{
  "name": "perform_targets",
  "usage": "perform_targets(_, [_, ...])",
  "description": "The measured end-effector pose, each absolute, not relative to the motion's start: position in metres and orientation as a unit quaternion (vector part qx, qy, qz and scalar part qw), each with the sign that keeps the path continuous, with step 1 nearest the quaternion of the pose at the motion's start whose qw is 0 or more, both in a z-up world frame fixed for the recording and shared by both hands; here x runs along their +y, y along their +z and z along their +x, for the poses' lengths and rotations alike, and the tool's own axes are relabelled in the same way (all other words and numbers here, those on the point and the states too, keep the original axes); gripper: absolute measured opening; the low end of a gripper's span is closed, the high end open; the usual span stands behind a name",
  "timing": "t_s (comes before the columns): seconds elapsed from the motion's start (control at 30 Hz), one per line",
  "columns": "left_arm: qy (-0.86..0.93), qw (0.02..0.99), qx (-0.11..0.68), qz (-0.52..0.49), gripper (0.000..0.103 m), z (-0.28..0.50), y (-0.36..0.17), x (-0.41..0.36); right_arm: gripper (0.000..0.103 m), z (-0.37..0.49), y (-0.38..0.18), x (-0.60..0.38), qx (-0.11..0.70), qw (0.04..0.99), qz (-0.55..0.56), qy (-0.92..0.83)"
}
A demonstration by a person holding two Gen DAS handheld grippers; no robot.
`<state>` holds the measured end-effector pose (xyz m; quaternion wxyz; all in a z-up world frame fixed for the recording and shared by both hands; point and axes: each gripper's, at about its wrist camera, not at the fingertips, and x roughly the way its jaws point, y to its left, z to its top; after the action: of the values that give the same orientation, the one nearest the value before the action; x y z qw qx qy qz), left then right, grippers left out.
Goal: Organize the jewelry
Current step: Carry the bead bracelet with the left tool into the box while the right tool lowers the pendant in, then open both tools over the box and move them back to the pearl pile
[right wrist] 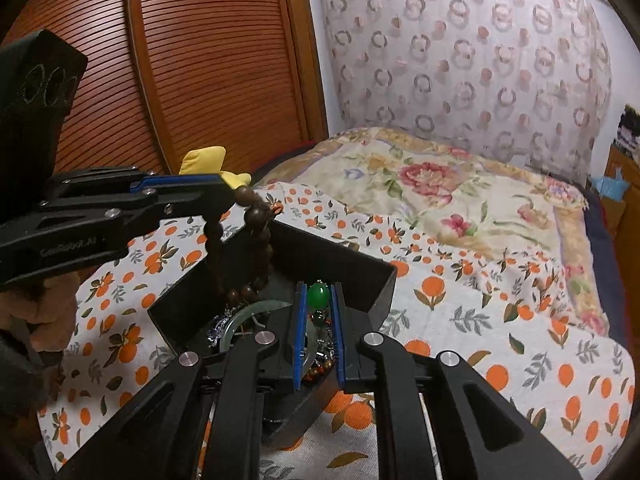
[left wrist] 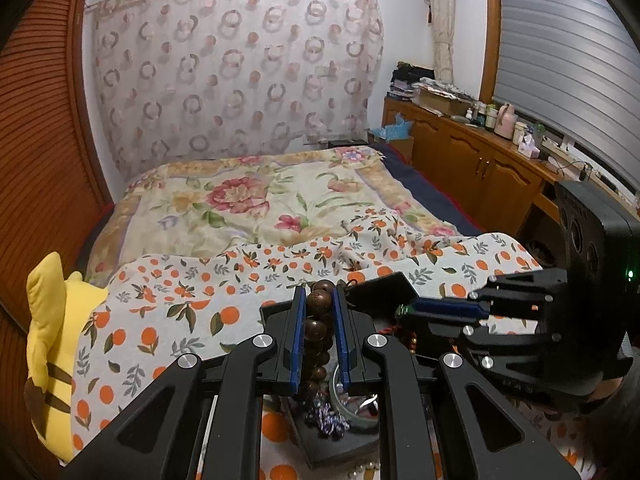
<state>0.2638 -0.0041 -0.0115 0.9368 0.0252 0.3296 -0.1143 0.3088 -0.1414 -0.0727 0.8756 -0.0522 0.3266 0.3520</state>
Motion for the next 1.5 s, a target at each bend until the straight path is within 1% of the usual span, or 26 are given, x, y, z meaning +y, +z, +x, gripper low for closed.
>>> perform_targets(0.03, [-0.115, 0.937, 0.330, 0.025, 0.012, 0.265, -0.011, -0.005, 0.014, 0.309, -0.073, -0.143, 0.329, 0.876, -0.049, 0.350])
perform_targets(0.07, [-0.116, 0.937, 0.330, 0.026, 0.012, 0.266, -0.011, -0.006, 0.017, 0.309, -0.073, -0.144, 0.329, 0.876, -0.047, 0.350])
perform_targets(0.1, [-0.117, 0.936, 0.330, 0.026, 0.012, 0.268, -0.011, -0.008, 0.028, 0.309, -0.073, -0.145, 0.329, 0.876, -0.043, 0.350])
perform_targets(0.13, [-0.118, 0.936, 0.329, 0.026, 0.012, 0.269, -0.010, -0.009, 0.034, 0.309, -0.073, -0.147, 0.327, 0.877, -0.040, 0.350])
perform_targets(0.33, [-0.124, 0.936, 0.328, 0.032, 0.012, 0.276, -0.008, -0.016, 0.034, 0.310, -0.072, -0.152, 0.325, 0.880, -0.032, 0.346])
perform_targets(0.7, [-0.119, 0.931, 0.345, 0.033, 0.013, 0.275, -0.022, -0.014, 0.034, 0.310, -0.068, -0.156, 0.323, 0.883, -0.035, 0.338])
perform_targets(0.77, [-0.117, 0.931, 0.344, 0.033, 0.013, 0.271, -0.021, -0.012, 0.034, 0.308, -0.063, -0.157, 0.320, 0.885, -0.037, 0.337])
perform_targets(0.8, [-0.117, 0.931, 0.344, 0.033, 0.016, 0.269, -0.021, -0.011, 0.034, 0.306, -0.061, -0.158, 0.318, 0.885, -0.038, 0.337])
perform_targets(0.83, [-0.116, 0.931, 0.343, 0.033, 0.019, 0.265, -0.020, -0.010, 0.034, 0.304, -0.058, -0.159, 0.317, 0.886, -0.040, 0.335])
perform_targets(0.87, [-0.115, 0.932, 0.342, 0.034, 0.019, 0.262, -0.020, -0.009, 0.034, 0.302, -0.056, -0.159, 0.316, 0.887, -0.043, 0.335])
perform_targets(1.13, [-0.121, 0.928, 0.351, 0.034, 0.021, 0.216, -0.032, -0.005, 0.034, 0.262, -0.049, -0.166, 0.311, 0.890, -0.067, 0.326])
perform_targets(1.3, [-0.115, 0.926, 0.358, 0.034, 0.027, 0.184, -0.043, -0.002, 0.034, 0.234, -0.056, -0.174, 0.317, 0.890, -0.068, 0.319])
perform_targets(1.5, [-0.107, 0.925, 0.362, 0.031, 0.029, 0.156, -0.049, 0.001, 0.034, 0.202, -0.072, -0.182, 0.336, 0.885, -0.072, 0.314])
